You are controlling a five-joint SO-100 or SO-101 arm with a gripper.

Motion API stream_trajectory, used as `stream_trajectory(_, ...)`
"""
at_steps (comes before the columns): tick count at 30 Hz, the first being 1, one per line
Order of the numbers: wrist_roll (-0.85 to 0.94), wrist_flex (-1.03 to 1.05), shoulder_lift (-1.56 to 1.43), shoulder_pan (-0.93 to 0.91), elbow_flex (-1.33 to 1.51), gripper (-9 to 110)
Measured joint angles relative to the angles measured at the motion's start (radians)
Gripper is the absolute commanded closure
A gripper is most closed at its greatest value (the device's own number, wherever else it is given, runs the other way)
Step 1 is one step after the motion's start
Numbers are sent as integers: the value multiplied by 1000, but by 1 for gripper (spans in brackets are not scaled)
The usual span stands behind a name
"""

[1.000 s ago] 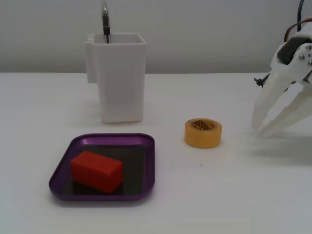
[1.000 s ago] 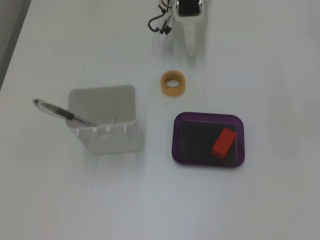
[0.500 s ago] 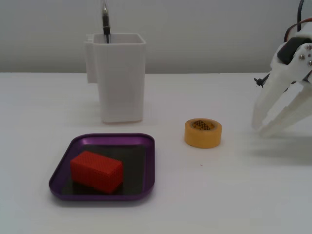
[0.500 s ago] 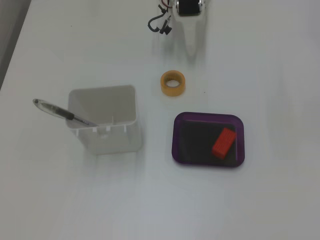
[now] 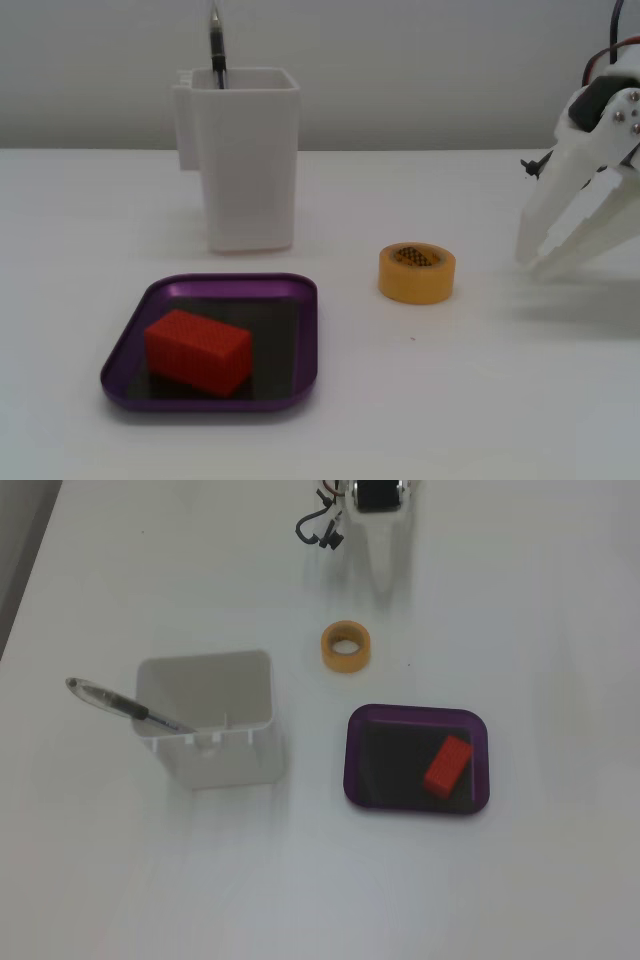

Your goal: Grab up the yellow tape and put it in the box.

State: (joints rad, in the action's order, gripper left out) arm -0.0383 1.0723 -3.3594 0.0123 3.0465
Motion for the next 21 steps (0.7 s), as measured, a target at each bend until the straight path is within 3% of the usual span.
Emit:
stream_trajectory(7,43,0,0,-3,-103,100)
stream_trajectory(14,362,0,26,-66,-170,100)
stream_trajectory(21,431,0,336,-166,-330,88)
